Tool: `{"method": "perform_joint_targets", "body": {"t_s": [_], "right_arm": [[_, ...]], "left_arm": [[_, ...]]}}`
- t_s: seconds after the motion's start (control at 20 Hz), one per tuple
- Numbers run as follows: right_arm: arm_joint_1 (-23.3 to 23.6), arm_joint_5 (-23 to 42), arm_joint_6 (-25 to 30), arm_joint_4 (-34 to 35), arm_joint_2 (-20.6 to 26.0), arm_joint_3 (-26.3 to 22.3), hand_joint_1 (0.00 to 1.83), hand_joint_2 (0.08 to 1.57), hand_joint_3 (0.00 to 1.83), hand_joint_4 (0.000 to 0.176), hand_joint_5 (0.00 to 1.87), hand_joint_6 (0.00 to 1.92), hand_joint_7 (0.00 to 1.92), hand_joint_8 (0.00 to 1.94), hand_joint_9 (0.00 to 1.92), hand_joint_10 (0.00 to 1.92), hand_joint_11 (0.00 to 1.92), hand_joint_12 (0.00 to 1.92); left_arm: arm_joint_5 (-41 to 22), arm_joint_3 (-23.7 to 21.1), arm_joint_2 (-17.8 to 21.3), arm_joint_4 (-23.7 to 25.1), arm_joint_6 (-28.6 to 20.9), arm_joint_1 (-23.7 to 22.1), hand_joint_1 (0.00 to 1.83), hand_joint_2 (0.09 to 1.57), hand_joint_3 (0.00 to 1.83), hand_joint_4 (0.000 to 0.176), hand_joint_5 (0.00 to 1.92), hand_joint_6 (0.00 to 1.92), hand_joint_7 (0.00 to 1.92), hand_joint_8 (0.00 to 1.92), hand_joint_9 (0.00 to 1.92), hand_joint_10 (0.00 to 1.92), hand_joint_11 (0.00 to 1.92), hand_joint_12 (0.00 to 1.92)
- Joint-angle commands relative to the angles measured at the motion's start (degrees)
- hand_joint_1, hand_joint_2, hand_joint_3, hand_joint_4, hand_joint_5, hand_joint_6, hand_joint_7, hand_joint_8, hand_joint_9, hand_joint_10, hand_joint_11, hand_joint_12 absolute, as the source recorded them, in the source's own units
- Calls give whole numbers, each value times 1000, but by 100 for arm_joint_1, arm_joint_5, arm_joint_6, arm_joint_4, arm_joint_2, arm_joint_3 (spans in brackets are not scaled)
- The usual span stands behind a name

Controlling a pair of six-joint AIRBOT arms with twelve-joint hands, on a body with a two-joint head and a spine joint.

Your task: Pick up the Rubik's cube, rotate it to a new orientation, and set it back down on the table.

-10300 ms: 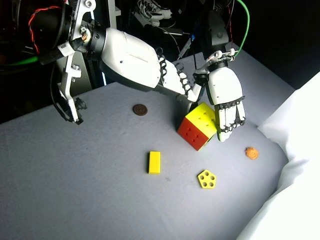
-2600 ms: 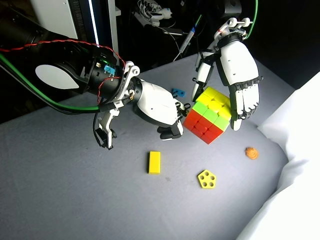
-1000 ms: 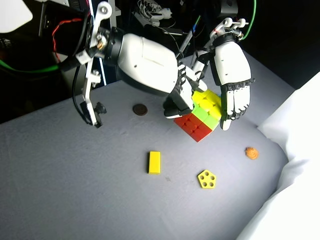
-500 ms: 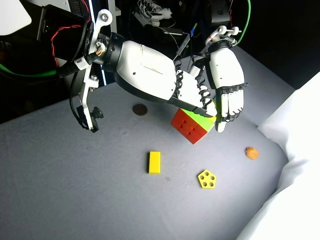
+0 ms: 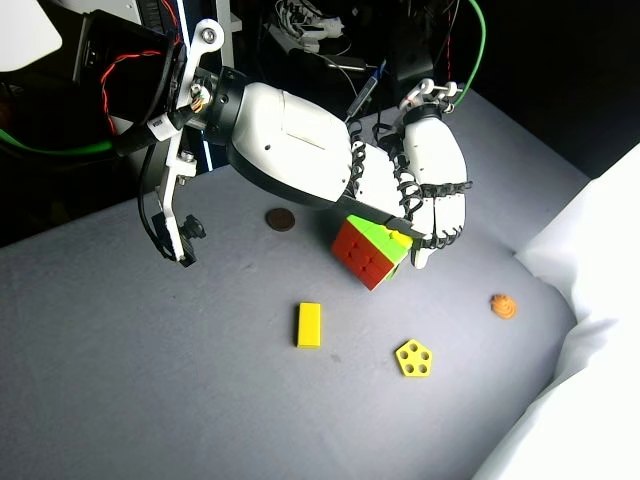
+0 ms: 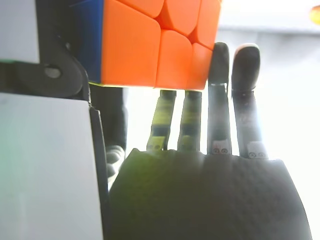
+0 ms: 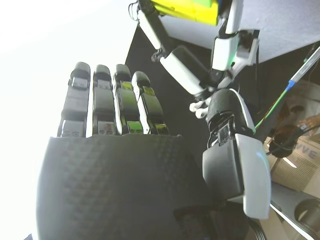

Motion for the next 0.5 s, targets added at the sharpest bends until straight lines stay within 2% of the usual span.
{"method": "perform_joint_targets", "body": {"t_s": [0.0,0.05,0.1,0.45], "right_arm": [[50,490,-1,91,28,2,0,1235,0,0,35,12,95,17,32,11,10,5],[49,490,-1,91,28,2,0,1235,0,0,33,11,90,14,35,12,7,4],[49,490,-6,91,28,2,0,1236,0,0,33,11,93,14,34,11,1,1],[45,490,-23,91,26,1,0,1239,1,0,31,6,90,5,43,11,7,11]], "left_arm": [[-413,30,47,488,-167,-24,1093,1321,7,0,614,1432,523,1721,368,1578,287,1729],[-413,46,47,532,-186,0,1069,1289,0,0,649,1453,355,1611,354,1571,276,1720],[-413,70,47,578,-218,37,1060,1287,0,0,648,1472,295,1603,327,1606,262,1736],[-515,76,42,639,-312,158,1031,1312,3,0,607,1530,274,1556,310,1604,243,1756]]}}
